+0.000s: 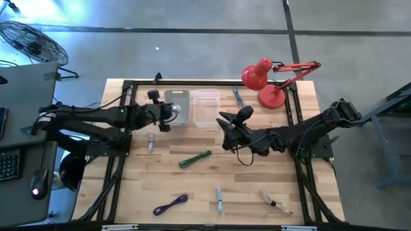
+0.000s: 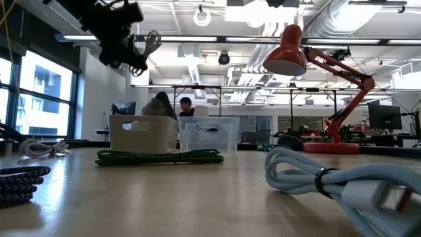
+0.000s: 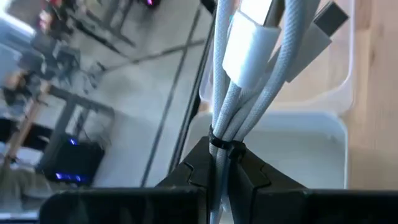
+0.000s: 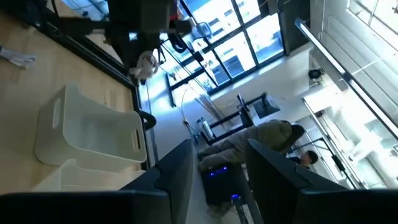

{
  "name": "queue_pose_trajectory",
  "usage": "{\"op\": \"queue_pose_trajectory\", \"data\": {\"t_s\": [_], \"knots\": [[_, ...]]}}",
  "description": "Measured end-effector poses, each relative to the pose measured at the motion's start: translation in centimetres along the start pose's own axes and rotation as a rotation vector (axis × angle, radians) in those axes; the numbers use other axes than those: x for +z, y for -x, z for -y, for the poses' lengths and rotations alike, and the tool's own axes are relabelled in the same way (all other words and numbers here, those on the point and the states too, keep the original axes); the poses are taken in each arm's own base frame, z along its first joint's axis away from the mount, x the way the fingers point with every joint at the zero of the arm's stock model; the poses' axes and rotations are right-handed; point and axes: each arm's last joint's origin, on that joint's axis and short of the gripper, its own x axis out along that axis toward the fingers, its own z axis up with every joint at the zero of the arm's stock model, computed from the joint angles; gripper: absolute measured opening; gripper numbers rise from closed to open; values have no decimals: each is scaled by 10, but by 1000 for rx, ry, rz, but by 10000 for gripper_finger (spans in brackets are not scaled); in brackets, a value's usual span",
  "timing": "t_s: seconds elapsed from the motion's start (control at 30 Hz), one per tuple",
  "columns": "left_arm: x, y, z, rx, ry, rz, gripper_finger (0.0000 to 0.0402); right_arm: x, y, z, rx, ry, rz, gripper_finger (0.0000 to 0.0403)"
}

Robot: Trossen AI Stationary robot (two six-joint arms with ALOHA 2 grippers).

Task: Pick & Place USB Port
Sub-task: Put the top right white charger cable into the gray bin

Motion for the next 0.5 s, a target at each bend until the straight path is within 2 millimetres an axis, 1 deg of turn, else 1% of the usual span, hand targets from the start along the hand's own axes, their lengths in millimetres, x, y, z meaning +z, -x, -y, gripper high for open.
{"op": "queue_pose_trajectory", "data": {"t_s": [0.13, 0.2, 0.3, 0.43, 0.5], "knots": [[-8, -18, -6, -17, 66, -80, 19, -1, -2, 0, 6, -33, 4, 138], [-13, -31, -11, -63, 127, -100, 19, -1, -2, 0, 6, -35, 2, 138], [-24, -51, -16, -106, 186, -174, 19, -2, -2, -1, 12, -49, -1, 138], [-39, -80, -17, -145, 211, -285, 24, -2, -1, -2, 15, -59, -9, 138], [-44, -92, -15, -188, 224, -304, 19, -3, -1, -2, 20, -58, -13, 138]]}}
